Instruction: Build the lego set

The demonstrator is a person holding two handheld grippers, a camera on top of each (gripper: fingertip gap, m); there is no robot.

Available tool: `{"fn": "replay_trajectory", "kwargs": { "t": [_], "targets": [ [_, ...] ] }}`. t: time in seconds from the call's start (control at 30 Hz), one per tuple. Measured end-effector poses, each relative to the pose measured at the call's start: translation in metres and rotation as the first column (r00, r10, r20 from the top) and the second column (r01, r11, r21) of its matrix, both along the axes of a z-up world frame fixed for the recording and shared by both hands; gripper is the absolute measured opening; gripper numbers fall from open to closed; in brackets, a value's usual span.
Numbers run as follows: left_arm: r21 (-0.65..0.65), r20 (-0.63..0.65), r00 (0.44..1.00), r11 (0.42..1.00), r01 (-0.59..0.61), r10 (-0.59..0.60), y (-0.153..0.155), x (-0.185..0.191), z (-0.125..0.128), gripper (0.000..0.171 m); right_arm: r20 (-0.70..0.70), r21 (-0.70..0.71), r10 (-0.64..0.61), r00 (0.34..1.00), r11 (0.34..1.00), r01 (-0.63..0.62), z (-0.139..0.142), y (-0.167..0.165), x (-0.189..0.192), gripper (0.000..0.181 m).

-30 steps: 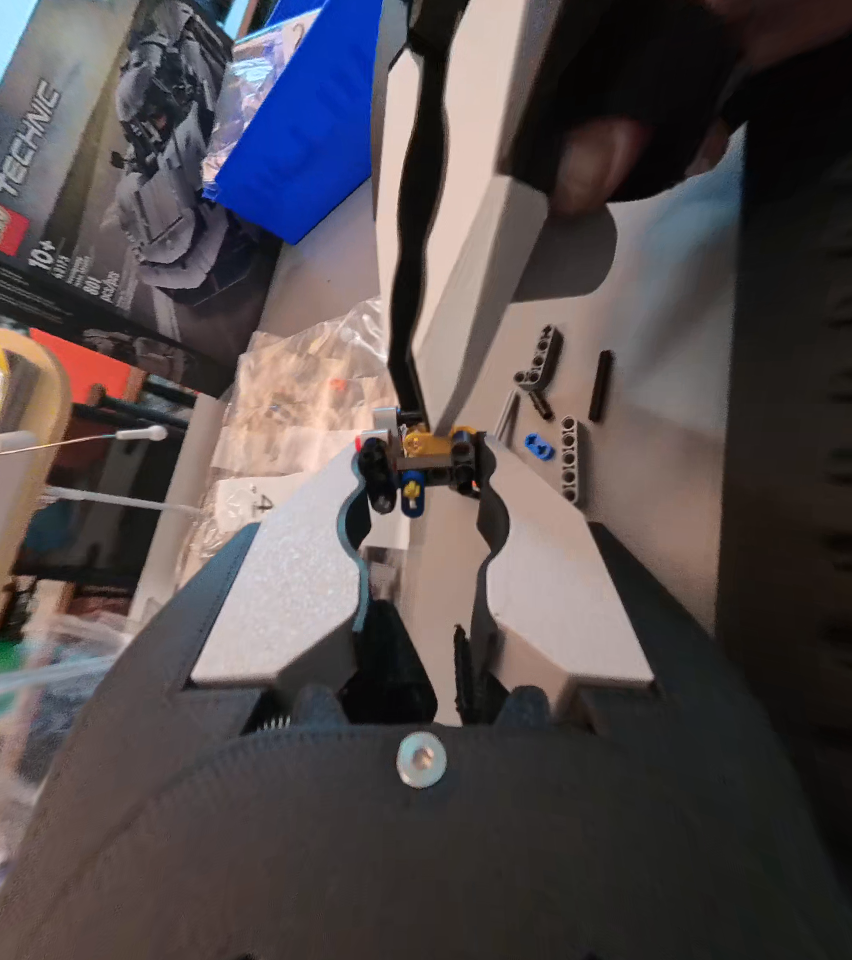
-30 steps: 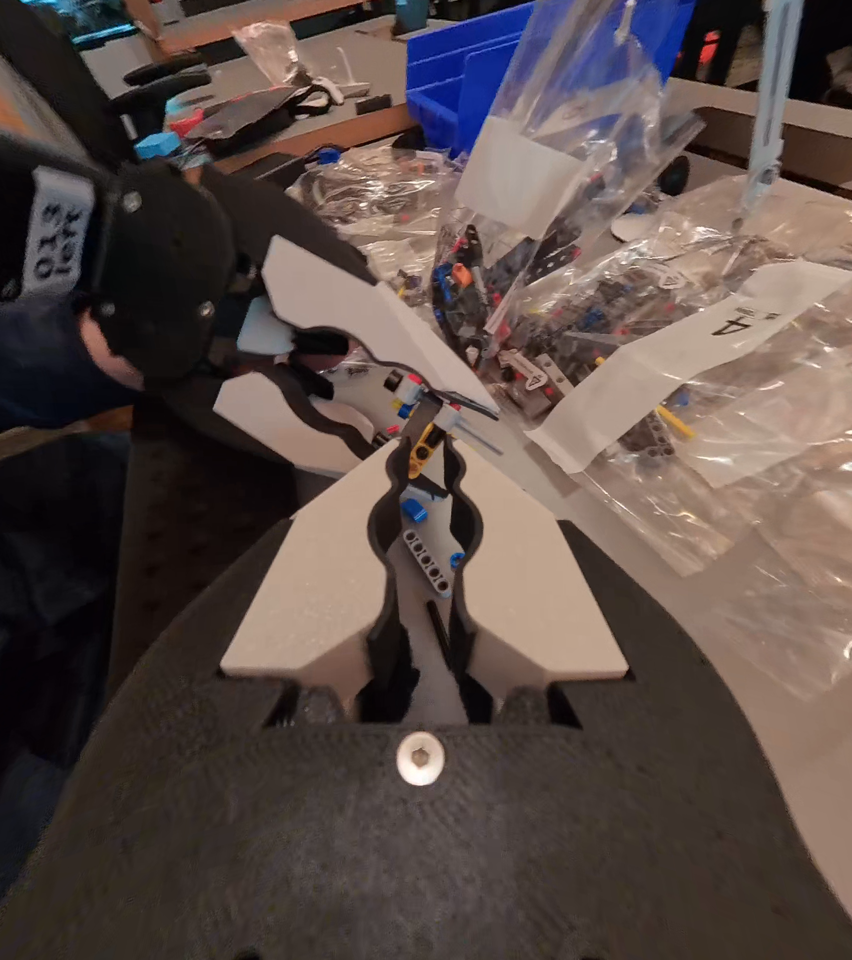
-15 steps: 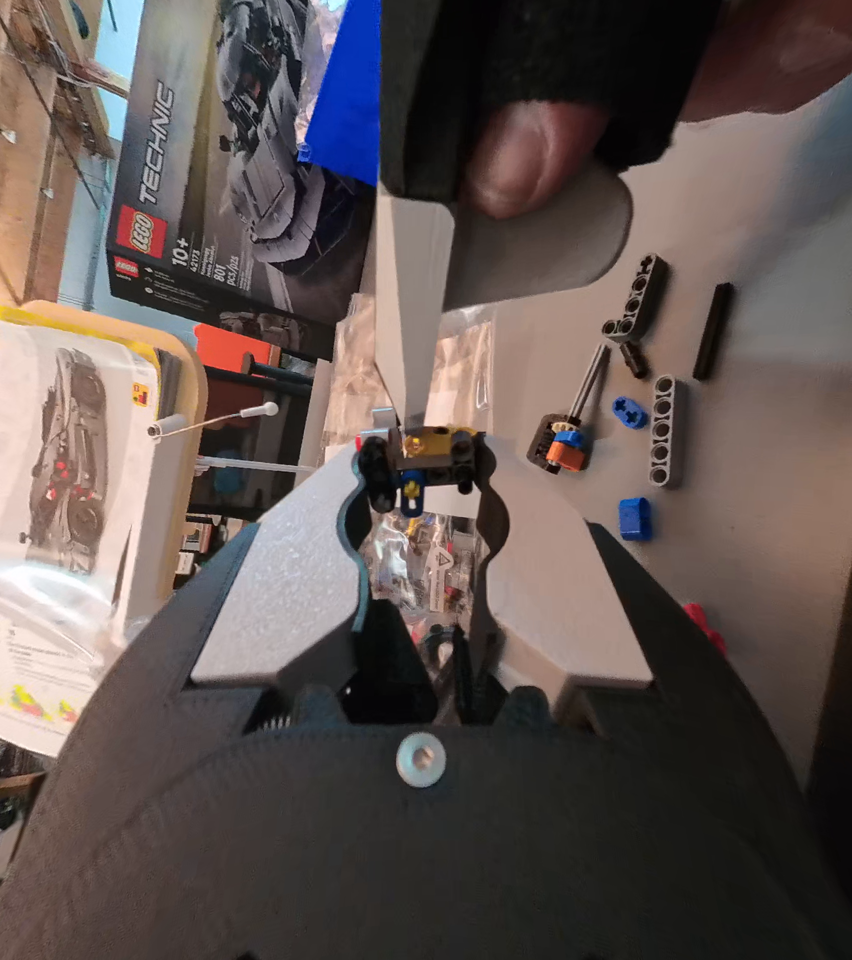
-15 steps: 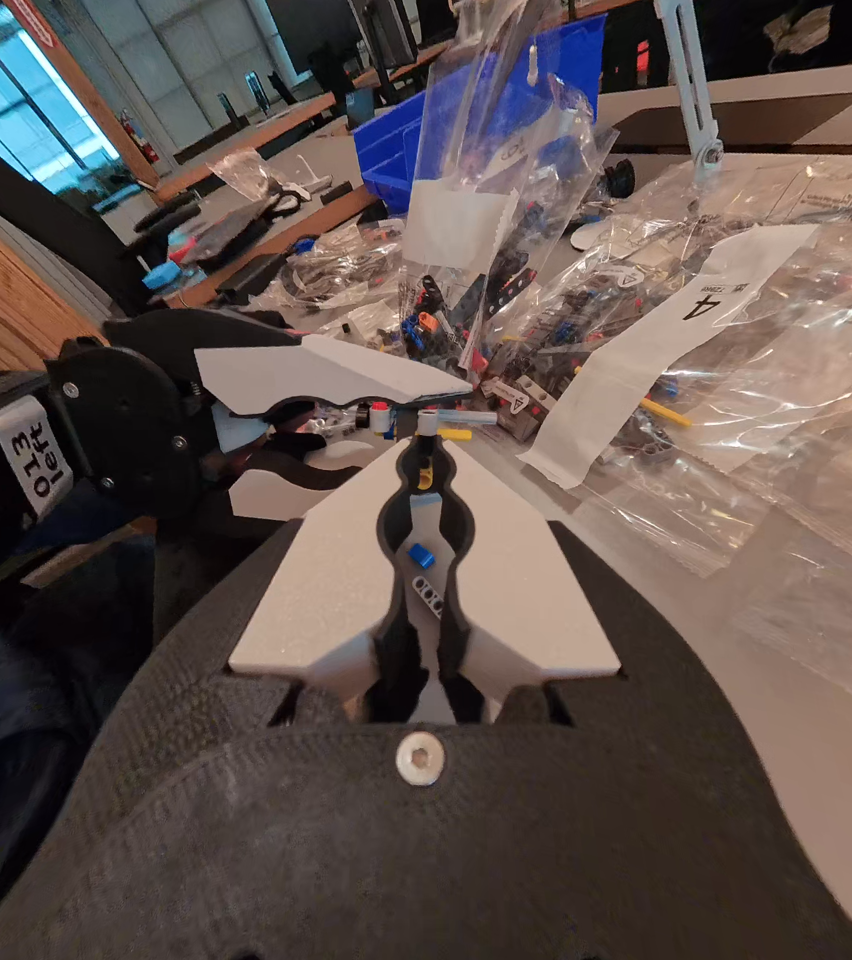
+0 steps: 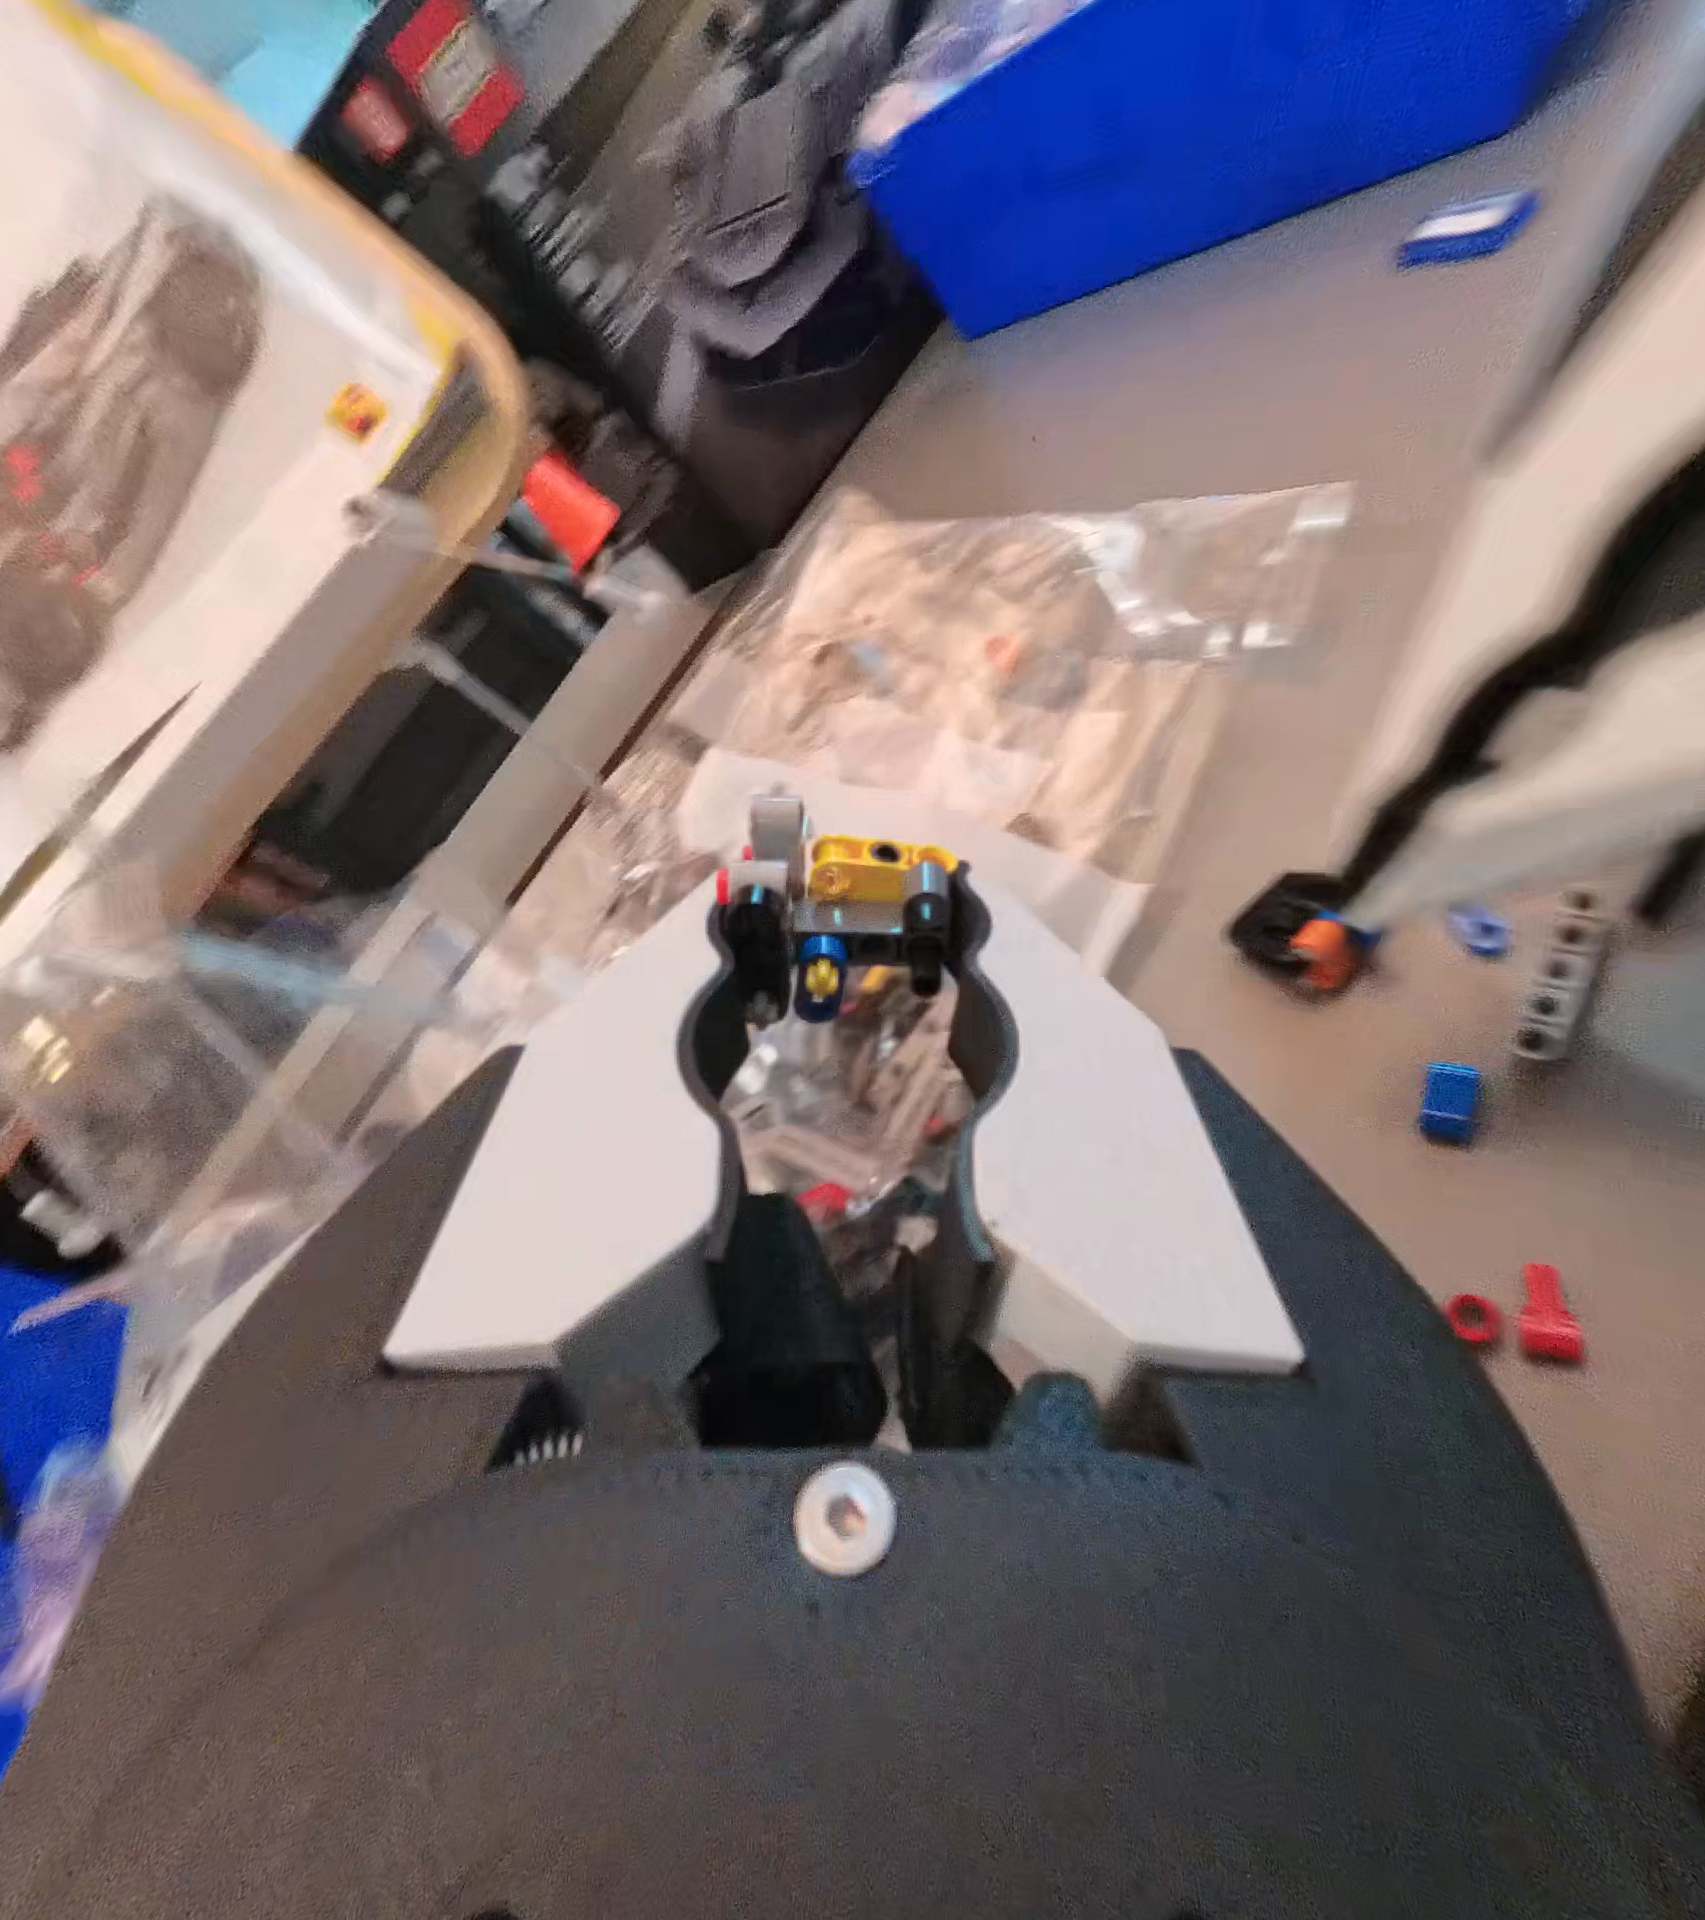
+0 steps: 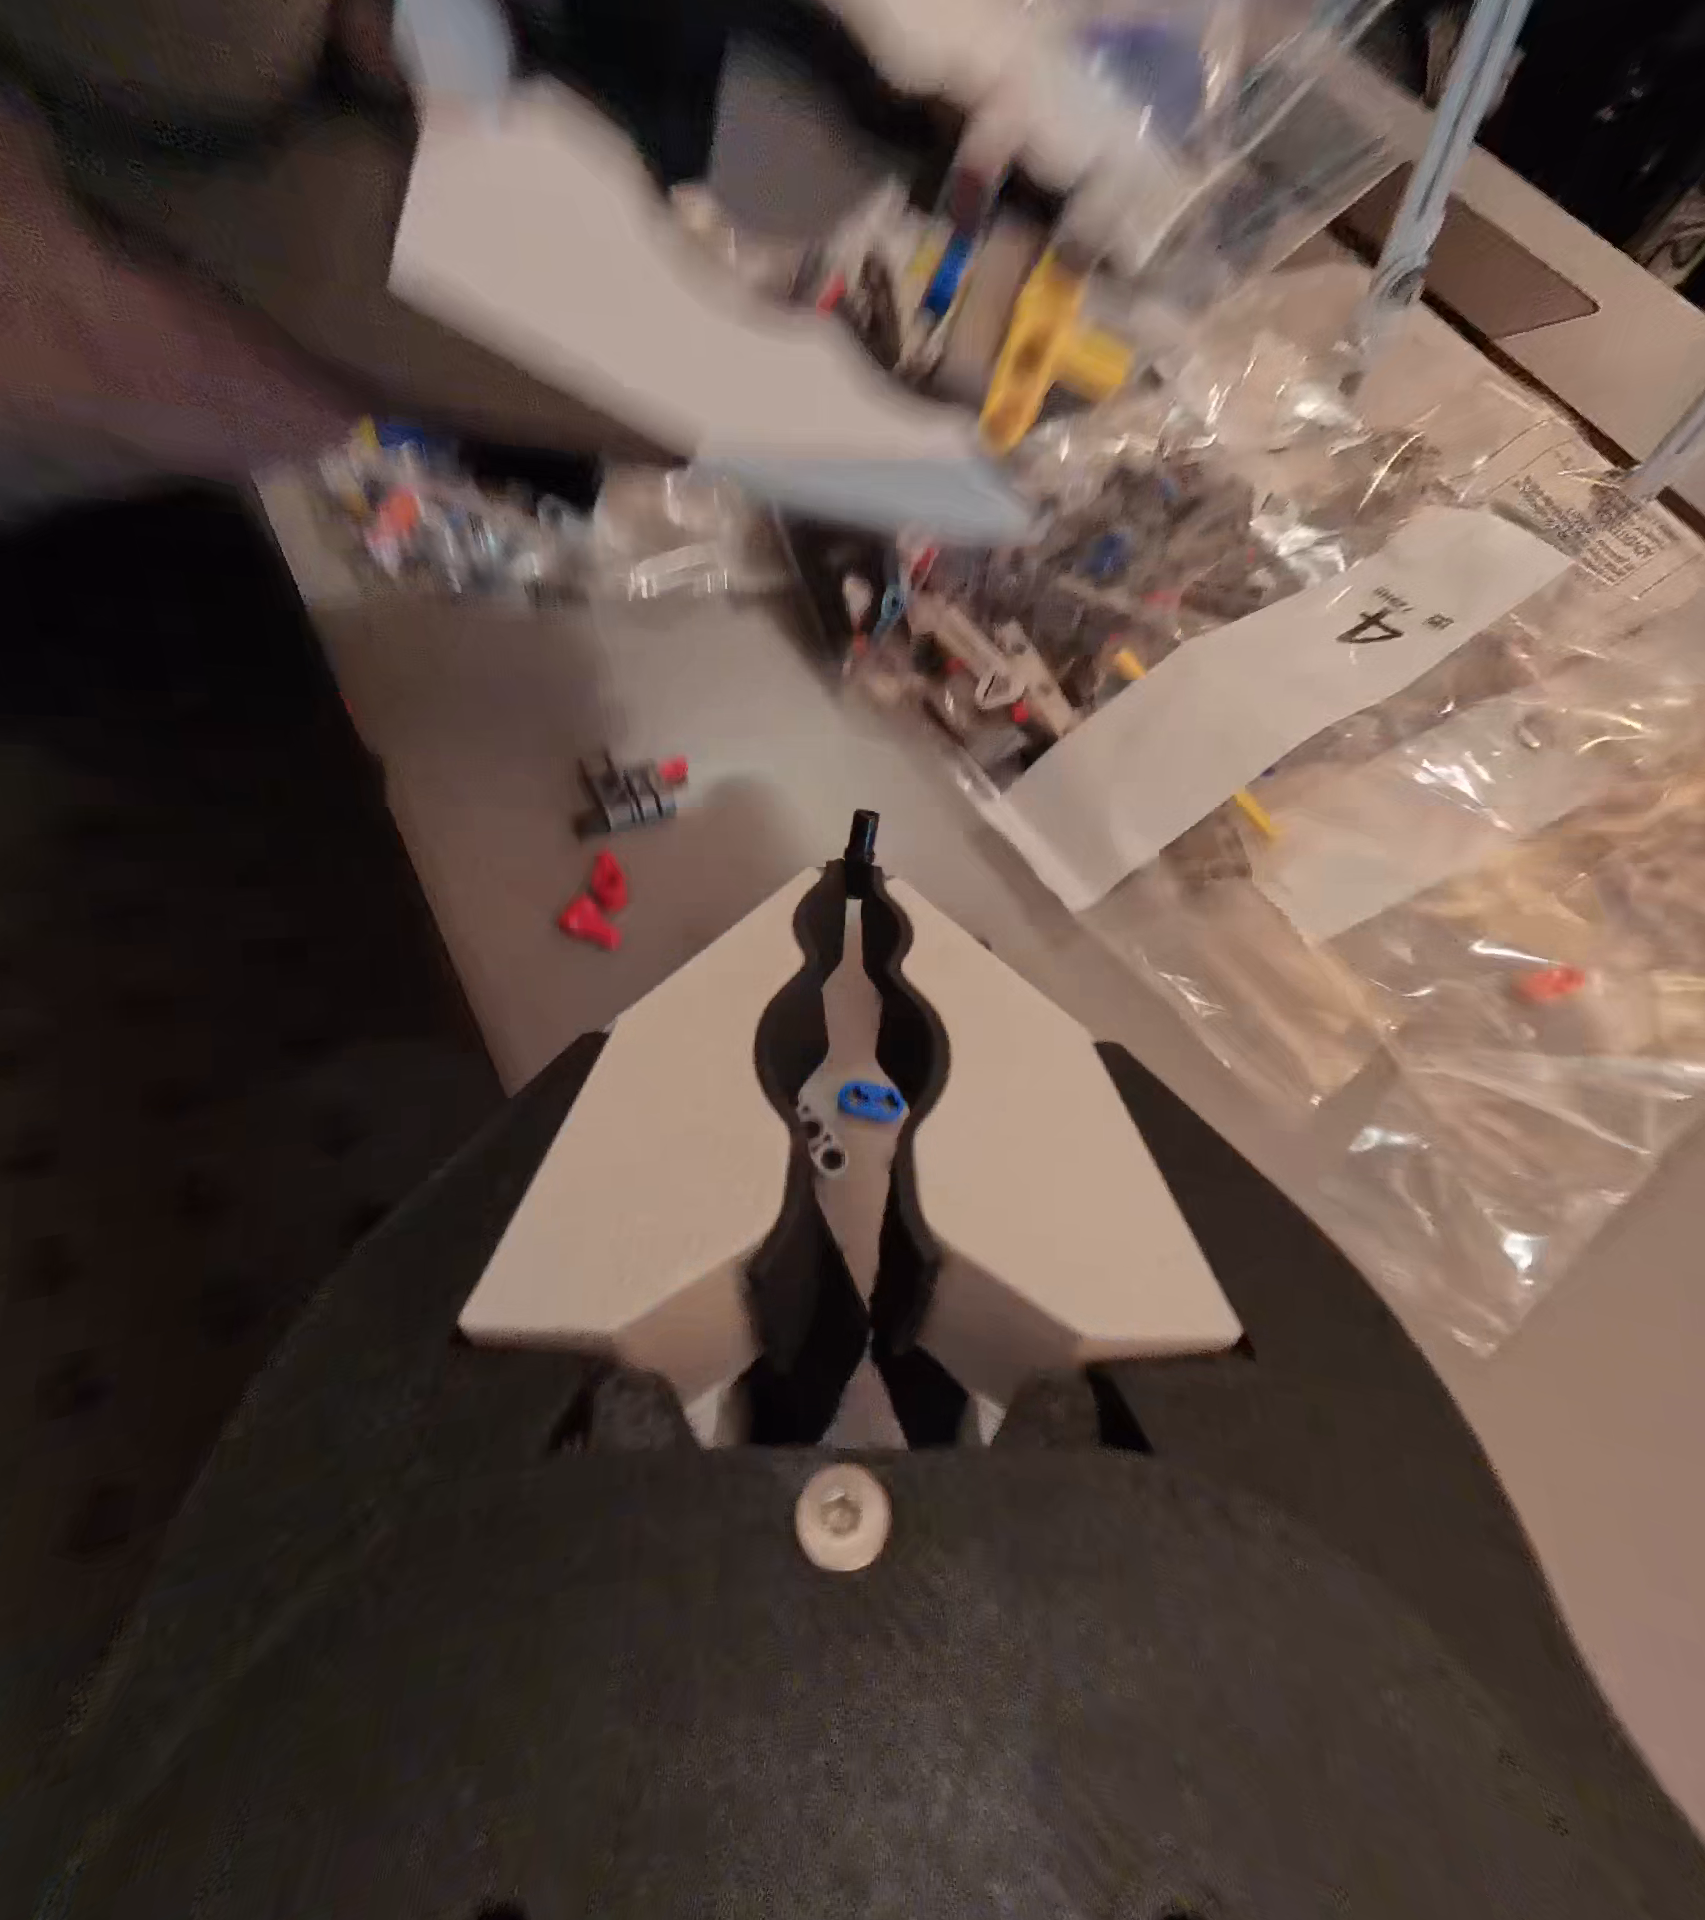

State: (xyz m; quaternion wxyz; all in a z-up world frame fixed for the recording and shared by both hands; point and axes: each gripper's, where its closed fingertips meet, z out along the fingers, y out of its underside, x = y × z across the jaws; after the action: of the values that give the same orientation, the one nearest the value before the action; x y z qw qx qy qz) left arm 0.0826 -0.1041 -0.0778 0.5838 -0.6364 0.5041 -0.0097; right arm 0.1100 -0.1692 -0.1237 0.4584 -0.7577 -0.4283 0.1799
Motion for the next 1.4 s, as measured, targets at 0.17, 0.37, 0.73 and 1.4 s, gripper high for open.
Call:
{"fn": "replay_trajectory", "kwargs": {
  "t": [0.17,0.37,0.73,1.4],
  "targets": [
    [0.007,-0.062,0.991,0.993,0.12,-0.119,-0.018,0.021,-0.014,0.036,-0.022,-0.118,-0.038,0.999,0.992,0.036,-0.014,0.008,0.018,0.001],
    [-0.034,-0.039,0.98,0.981,0.193,-0.194,-0.026,0.028,-0.018,0.035,0.002,-0.17,-0.02,1.0,0.985,0.02,-0.026,0.009,0.023,0.014],
    [0.028,-0.192,0.949,0.965,0.26,-0.25,-0.04,0.04,-0.032,0.036,-0.253,0.101,0.04,0.967,0.995,-0.014,0.043,0.01,0.009,0.019],
    [-0.095,0.078,0.934,0.93,0.355,-0.349,-0.057,0.048,-0.011,0.047,-0.257,0.17,-0.021,0.966,0.983,0.067,0.052,0.014,0.024,0.005]
  ]
}}
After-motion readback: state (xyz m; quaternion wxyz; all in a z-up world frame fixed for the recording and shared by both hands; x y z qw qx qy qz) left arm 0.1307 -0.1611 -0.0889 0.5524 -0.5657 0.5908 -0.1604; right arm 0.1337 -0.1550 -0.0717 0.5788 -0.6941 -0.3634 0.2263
